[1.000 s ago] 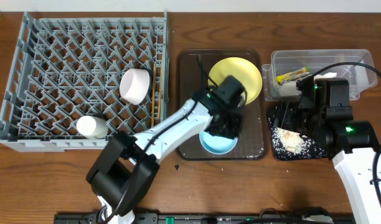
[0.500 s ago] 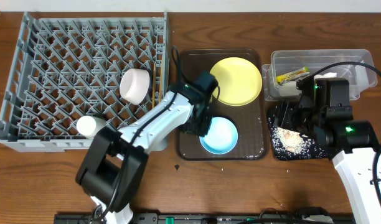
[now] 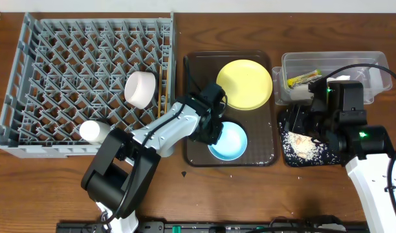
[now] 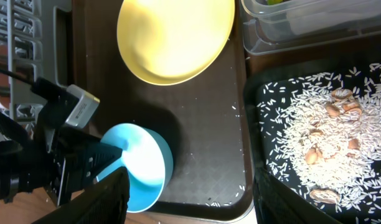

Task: Sort waste into correct bins and load items into the dishwasher
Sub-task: 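Reach the left gripper to the blue bowl and grasp its rim, then carry the blue bowl with the left gripper into the dish rack and release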

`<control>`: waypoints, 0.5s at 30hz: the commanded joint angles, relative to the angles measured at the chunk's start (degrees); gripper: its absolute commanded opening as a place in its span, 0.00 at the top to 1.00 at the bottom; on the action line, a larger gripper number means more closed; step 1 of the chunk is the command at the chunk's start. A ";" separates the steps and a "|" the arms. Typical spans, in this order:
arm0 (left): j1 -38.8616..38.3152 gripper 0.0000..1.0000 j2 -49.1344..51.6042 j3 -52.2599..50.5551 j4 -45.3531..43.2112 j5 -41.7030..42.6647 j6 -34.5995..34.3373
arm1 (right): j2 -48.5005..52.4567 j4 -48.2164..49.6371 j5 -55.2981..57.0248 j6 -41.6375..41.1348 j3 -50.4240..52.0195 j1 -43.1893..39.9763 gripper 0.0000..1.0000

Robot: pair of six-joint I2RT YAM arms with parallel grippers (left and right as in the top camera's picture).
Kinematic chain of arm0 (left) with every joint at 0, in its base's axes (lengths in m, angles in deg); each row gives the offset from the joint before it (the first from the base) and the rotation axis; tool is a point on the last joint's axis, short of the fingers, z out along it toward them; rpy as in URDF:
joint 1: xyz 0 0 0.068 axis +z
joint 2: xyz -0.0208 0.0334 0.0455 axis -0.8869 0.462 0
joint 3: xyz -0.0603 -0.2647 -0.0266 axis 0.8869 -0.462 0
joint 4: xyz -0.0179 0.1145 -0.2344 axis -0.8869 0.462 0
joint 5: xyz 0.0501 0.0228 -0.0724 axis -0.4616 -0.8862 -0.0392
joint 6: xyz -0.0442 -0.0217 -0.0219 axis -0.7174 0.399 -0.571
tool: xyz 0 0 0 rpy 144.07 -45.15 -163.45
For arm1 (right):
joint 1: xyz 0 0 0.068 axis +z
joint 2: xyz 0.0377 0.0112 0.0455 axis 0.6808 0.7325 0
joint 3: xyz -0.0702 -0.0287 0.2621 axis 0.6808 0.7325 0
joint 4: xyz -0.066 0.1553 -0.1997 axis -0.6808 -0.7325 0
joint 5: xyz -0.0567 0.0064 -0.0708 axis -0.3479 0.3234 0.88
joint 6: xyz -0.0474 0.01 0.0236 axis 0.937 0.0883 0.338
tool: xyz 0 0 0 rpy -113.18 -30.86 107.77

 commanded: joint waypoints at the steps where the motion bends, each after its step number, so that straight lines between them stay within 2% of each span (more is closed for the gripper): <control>1: -0.13 0.81 0.39 -0.55 -0.81 0.55 0.50 | 0.07 -0.28 0.15 0.44 -0.79 0.28 0.39; 4: -0.13 0.92 1.07 -0.55 -1.07 0.55 0.28 | 0.07 -0.46 0.15 0.44 -0.79 0.28 0.39; 8: 0.07 0.93 0.57 0.33 0.02 0.50 -0.57 | 0.07 -0.46 0.15 0.44 -0.79 0.28 0.39; 11: 1.60 0.93 -2.29 4.90 4.63 -0.57 -1.97 | 0.07 -0.44 0.15 0.44 -0.79 0.28 0.39; 15: 5.49 0.92 -10.27 13.92 12.48 -9.68 -2.51 | 0.07 -0.44 0.17 0.04 -0.79 0.28 0.39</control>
